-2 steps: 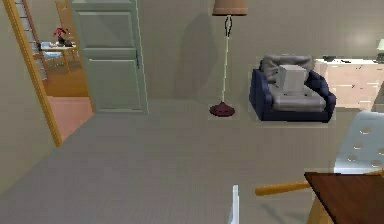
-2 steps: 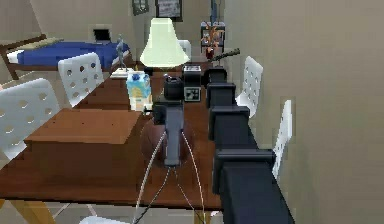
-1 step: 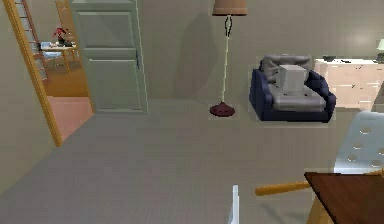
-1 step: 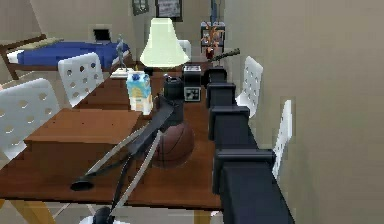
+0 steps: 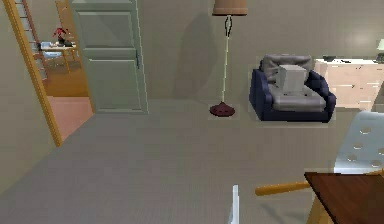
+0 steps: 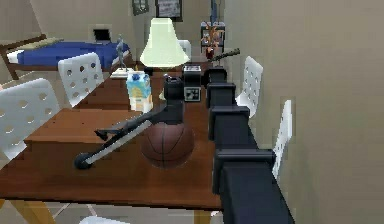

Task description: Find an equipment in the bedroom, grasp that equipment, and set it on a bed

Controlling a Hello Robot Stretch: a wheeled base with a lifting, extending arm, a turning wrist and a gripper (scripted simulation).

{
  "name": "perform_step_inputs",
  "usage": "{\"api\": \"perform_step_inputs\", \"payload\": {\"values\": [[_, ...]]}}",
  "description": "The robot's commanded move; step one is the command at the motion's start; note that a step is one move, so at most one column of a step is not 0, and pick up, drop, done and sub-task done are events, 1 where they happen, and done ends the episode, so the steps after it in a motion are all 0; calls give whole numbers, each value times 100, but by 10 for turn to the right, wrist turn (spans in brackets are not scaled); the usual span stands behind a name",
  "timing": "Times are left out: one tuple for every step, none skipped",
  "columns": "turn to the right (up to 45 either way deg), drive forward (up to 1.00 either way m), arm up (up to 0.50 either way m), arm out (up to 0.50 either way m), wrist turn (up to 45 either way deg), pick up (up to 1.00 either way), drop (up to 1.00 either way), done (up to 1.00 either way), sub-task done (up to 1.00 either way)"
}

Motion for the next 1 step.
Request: {"api": "perform_step_inputs", "payload": {"values": [[0,0,0,0,450,0,0,0,0]]}}
